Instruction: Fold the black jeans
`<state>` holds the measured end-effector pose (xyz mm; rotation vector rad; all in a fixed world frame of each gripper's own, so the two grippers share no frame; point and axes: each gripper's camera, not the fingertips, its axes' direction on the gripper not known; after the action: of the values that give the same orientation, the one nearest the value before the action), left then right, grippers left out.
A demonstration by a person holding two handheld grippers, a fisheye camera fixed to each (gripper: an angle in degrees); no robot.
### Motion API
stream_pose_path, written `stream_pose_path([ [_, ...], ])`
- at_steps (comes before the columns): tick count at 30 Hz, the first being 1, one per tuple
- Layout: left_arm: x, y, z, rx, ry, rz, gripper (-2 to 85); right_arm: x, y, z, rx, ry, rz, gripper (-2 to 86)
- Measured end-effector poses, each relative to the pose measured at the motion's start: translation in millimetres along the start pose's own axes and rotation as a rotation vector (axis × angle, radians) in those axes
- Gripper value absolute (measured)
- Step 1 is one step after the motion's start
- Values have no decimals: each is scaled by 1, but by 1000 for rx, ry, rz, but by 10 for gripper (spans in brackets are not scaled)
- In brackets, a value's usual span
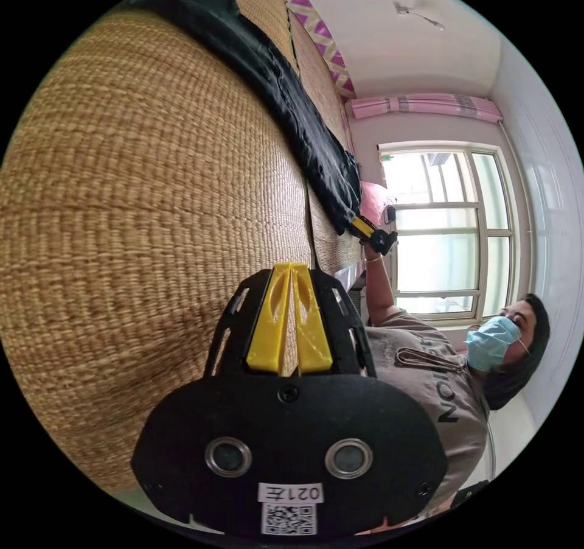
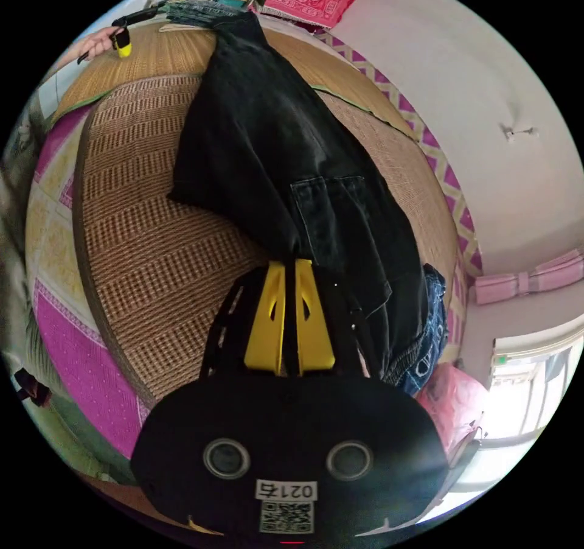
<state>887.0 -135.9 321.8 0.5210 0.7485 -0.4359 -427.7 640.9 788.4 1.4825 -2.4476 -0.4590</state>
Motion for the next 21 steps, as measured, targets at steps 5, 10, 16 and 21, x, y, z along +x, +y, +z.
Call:
stream_pose_path([
  [5, 7, 12, 13, -39, -58, 32, -9, 17, 24, -39, 14, -138, 41, -4],
  [10, 16, 20, 23, -39, -23, 64, -9, -11, 81, -72, -114, -169, -9, -1],
  [16, 24, 24, 6, 68, -20, 57, -5, -8, 149, -95, -190, -168, 82, 54],
  [21, 36, 3, -40, 299, -22, 107, 35, 52, 181, -157, 48, -350, 344, 108],
])
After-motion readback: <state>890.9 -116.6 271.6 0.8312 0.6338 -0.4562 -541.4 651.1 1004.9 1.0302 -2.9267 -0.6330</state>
